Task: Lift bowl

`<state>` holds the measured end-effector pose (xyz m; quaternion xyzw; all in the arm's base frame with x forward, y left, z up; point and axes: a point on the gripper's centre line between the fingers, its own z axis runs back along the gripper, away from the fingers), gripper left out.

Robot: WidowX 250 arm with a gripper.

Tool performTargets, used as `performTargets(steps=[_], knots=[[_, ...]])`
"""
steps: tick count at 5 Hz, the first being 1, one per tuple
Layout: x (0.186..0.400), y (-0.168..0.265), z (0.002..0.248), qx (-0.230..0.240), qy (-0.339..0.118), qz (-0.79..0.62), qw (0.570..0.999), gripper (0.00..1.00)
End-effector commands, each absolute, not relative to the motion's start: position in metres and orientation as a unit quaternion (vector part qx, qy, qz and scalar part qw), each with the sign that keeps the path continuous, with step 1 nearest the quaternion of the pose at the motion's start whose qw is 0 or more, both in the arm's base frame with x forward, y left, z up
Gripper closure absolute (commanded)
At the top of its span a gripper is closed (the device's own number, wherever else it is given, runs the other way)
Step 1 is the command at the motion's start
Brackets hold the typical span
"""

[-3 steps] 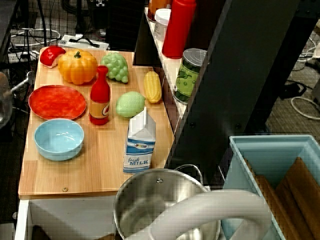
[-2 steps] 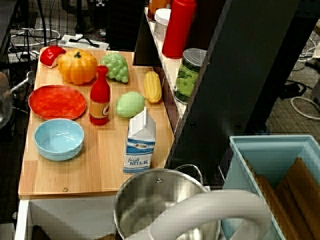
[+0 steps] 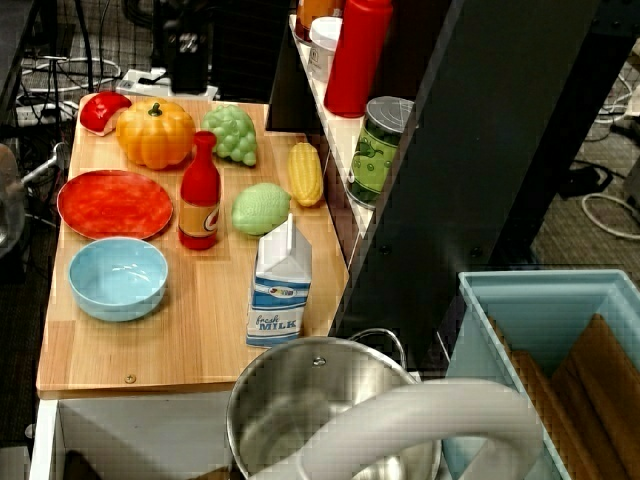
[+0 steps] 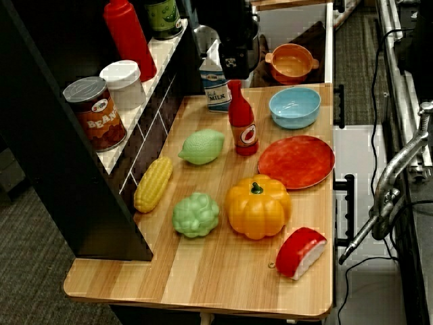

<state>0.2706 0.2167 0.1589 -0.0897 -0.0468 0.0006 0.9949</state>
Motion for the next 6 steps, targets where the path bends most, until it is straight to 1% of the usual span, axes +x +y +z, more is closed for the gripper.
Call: performTargets(steps=[1,2,3,5,6], knots=[[0.239,0.194,0.182,-0.055,-0.058,-0.067,0.995,0.00],[0.208,0.182,0.169,-0.044,-0.061,-0.107,0.992,0.00],[0.188,0.176,0.155,-0.033,-0.061,-0.127,0.990,0.00],[0.152,0.177,0.128,-0.011,-0.062,-0.159,0.985,0.00],[0.146,0.168,0.121,-0.006,-0.054,-0.175,0.983,0.00]])
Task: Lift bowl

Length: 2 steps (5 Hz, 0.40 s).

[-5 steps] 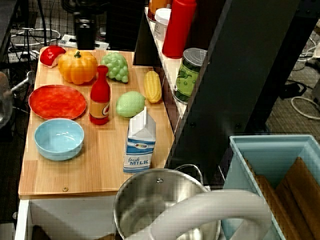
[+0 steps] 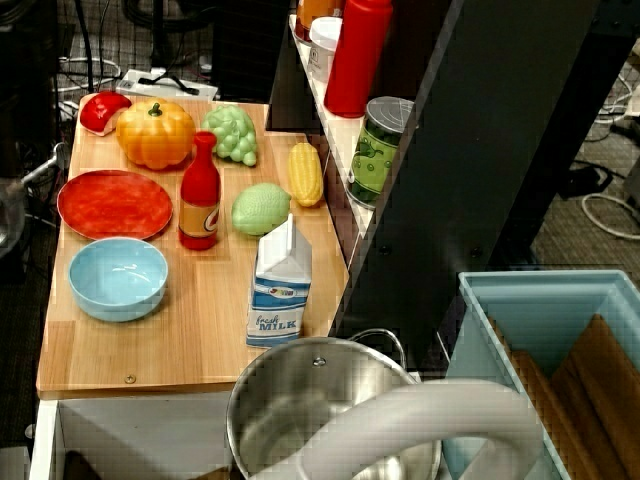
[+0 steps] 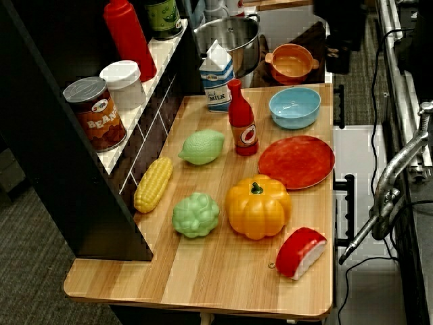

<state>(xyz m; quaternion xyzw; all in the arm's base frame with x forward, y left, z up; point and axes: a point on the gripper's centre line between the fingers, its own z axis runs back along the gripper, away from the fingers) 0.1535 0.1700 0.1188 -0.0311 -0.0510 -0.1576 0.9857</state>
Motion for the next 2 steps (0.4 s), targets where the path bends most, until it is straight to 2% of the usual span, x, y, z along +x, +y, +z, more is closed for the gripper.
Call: performTargets(steps=[1,2], knots=[[0.162,0.148,0.116,0.003,-0.034,-0.177,0.984,0.00],[0.184,0.127,0.108,0.021,-0.019,-0.174,0.984,0.00]])
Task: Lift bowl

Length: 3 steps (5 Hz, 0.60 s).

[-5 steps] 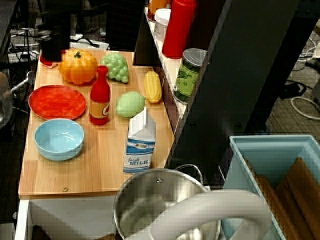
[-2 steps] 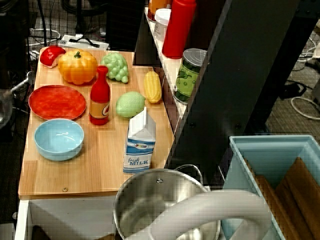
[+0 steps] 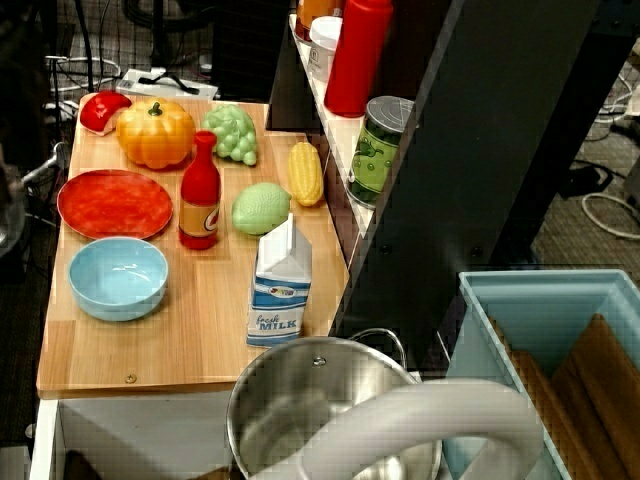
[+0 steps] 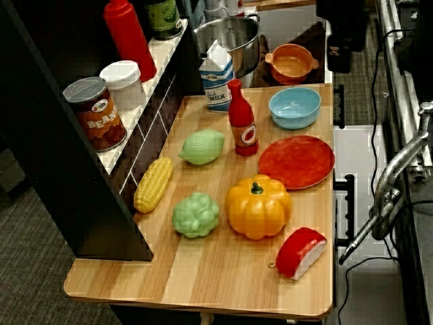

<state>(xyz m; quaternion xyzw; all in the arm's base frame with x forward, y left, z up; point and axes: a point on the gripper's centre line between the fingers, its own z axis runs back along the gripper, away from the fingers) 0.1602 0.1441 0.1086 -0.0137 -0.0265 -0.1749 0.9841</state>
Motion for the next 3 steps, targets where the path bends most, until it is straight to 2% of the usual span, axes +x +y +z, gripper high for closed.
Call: performTargets(steps=[1,2,3], knots=[[0.206,0.119,0.107,0.020,-0.021,-0.143,0.989,0.00],[0.222,0.120,0.110,-0.001,-0.031,-0.099,0.995,0.00],[0.229,0.124,0.107,-0.027,-0.012,-0.049,0.998,0.00]])
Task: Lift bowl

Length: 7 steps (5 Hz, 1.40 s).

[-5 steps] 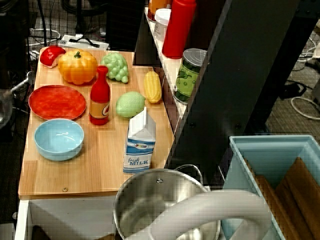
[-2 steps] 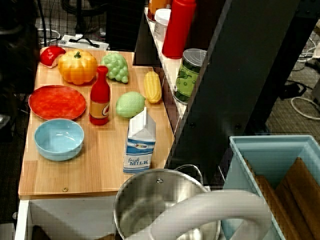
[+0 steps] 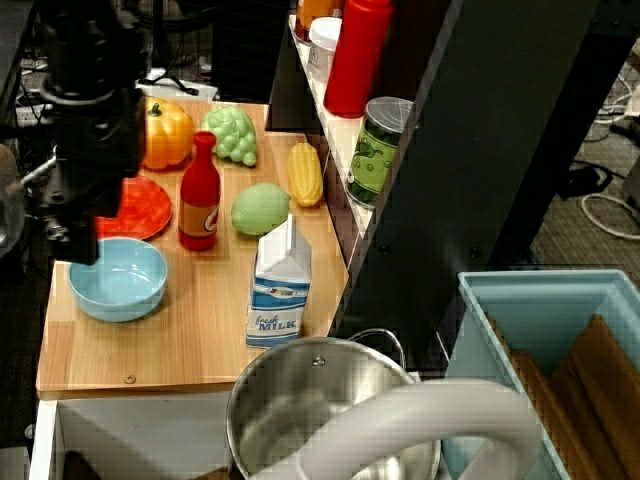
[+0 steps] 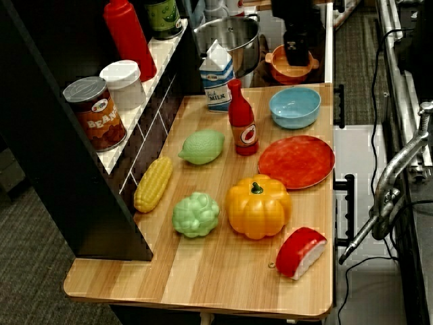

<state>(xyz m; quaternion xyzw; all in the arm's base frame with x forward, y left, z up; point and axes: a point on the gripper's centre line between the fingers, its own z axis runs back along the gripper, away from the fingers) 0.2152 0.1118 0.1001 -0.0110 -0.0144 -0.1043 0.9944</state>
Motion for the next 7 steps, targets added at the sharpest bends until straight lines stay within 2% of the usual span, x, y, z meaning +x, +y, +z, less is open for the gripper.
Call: performTargets(steps=[1,3,4,5,7], knots=[[0.231,0.124,0.105,-0.053,0.011,0.014,0.998,0.00],[0.220,0.124,0.102,-0.035,-0.024,-0.005,0.999,0.00],[0.213,0.122,0.095,-0.025,-0.053,-0.015,0.998,0.00],[0.210,0.120,0.076,-0.011,-0.074,-0.014,0.997,0.00],[0.227,0.124,0.059,-0.004,-0.094,0.011,0.996,0.00]])
